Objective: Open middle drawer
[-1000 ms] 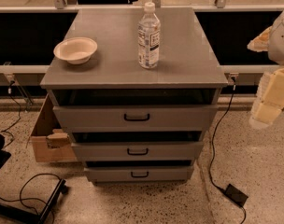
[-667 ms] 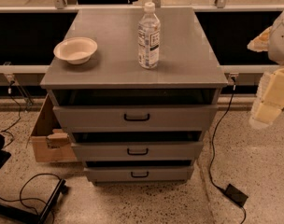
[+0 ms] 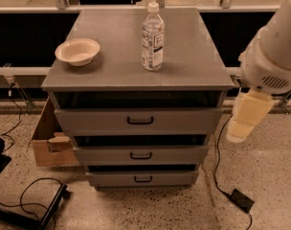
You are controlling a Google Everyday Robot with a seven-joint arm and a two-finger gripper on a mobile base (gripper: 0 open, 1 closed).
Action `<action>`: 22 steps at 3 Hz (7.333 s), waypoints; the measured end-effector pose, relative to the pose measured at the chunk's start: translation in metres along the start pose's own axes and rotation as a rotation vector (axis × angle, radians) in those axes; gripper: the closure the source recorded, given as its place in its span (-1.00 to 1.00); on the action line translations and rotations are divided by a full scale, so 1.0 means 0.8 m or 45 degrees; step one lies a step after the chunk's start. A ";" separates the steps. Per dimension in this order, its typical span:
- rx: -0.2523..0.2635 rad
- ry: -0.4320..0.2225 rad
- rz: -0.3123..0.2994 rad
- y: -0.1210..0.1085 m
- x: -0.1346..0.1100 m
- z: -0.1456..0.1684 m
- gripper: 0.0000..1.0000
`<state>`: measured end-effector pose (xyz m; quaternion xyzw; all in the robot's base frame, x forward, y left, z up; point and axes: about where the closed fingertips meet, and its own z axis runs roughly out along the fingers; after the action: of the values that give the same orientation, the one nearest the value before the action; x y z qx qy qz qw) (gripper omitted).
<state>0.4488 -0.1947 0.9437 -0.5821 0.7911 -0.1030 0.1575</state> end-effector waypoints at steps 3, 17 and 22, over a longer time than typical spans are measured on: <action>0.002 0.221 -0.009 0.022 -0.033 0.255 -1.00; -0.213 0.058 -0.088 0.134 -0.013 0.616 0.75; -0.219 0.093 -0.044 0.170 0.012 0.585 0.65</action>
Offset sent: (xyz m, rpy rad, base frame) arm 0.0752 0.0423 -0.2172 -0.2122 0.0651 -0.0677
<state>0.4982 -0.1531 0.4606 -0.6030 0.7920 -0.0585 0.0762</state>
